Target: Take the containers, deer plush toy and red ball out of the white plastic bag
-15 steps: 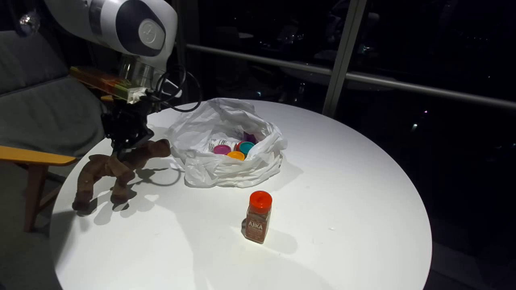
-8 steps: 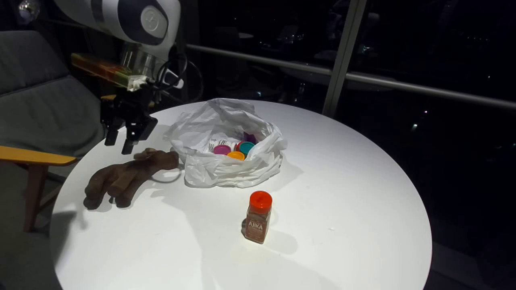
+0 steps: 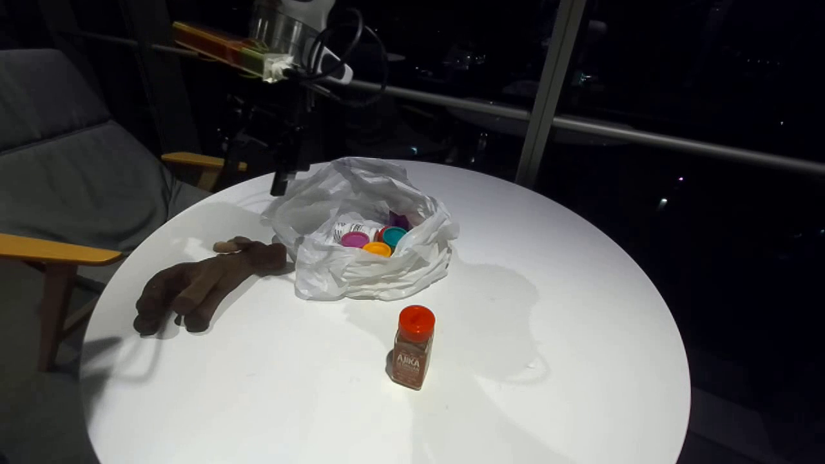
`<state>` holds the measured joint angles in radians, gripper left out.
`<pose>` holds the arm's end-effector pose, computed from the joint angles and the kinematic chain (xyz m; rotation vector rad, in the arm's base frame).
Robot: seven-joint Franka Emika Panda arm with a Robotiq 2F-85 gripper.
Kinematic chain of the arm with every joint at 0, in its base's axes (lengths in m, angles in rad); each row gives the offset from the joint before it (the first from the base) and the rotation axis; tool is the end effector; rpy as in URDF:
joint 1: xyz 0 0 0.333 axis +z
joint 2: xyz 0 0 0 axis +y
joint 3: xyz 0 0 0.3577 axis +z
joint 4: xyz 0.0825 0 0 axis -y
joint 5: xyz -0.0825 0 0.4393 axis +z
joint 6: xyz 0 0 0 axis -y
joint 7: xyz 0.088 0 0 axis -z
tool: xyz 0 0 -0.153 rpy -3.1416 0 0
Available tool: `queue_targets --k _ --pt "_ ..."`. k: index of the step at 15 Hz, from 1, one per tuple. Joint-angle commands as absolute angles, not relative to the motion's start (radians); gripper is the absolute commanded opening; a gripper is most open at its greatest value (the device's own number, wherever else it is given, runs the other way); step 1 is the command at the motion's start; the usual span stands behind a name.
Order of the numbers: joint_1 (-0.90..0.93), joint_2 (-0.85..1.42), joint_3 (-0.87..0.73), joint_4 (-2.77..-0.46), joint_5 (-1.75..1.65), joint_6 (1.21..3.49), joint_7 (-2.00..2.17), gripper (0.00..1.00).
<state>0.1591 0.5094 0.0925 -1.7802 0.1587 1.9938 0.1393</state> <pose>0.6476 0.1810 0.2089 -2.9825 -0.0305 0.4876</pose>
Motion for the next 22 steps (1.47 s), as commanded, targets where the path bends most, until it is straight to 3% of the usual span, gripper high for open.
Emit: queue_targets --k 1,13,22 --pt "0.129 0.556 0.07 -1.732 0.138 2.01 0.117 1.0" --pt "0.13 0.698 0.014 -1.667 -0.011 2.362 0.105 1.0" --pt "0.064 0.824 0.015 -1.542 0.052 2.341 0.127 1.0"
